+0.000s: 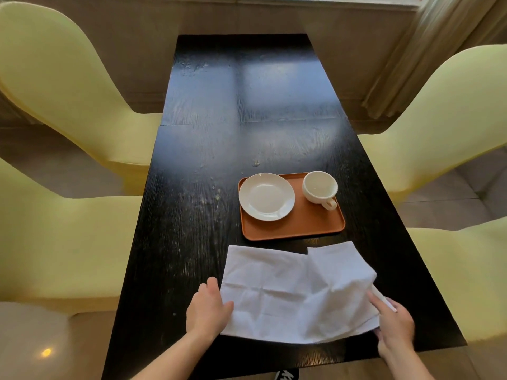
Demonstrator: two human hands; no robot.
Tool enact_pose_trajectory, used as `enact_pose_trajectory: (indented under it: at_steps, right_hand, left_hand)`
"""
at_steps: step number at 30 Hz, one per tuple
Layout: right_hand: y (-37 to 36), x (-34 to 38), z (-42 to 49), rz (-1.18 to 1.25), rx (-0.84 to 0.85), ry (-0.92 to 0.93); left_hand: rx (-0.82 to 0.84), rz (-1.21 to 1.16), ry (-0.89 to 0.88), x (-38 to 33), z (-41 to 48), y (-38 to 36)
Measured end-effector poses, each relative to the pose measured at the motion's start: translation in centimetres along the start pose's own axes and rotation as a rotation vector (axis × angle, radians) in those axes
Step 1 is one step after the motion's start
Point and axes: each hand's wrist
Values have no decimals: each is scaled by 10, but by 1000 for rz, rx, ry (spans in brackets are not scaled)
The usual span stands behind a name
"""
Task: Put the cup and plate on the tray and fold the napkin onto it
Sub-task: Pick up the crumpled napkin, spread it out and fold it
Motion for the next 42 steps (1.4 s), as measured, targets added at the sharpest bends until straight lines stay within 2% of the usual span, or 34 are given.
enact_pose_trajectory:
  at_steps: [7, 12, 15, 21, 23, 27, 32, 38, 42]
  right_hand:
    - [13, 24, 9, -236, 31, 161]
    - [26, 28, 23, -356, 212, 164]
    - [22, 41, 32, -416, 238, 160]
    - [6, 60, 54, -610, 248, 268]
    - [6, 61, 58, -639, 229, 279]
    - [-3, 59, 57, -700, 294, 280]
    - [-10, 57, 41, -856, 279, 368]
    - [8, 48, 41, -785, 375, 258]
    - [15, 48, 38, -703, 374, 226]
  left_hand:
    - [-95, 57, -13, -30, 34, 16]
    - [-90, 132, -64, -46, 70, 27]
    - [-124, 60, -28, -46, 80, 21]
    - [-212, -168, 38, -25, 90, 19]
    - [-213, -238, 90, -16, 93, 23]
    - [-216, -354, 109, -15, 92, 26]
    - [-213, -473, 142, -16, 78, 14]
    - [-278, -550, 152, -9, 88, 22]
    - [-190, -539, 150, -7, 80, 20]
Point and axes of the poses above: each hand's wrist, its own z-axis towards the middle knuckle, its own y-axis out of the back of the hand, x = y × z, and after that the axes turned 9 degrees about z, right-handed
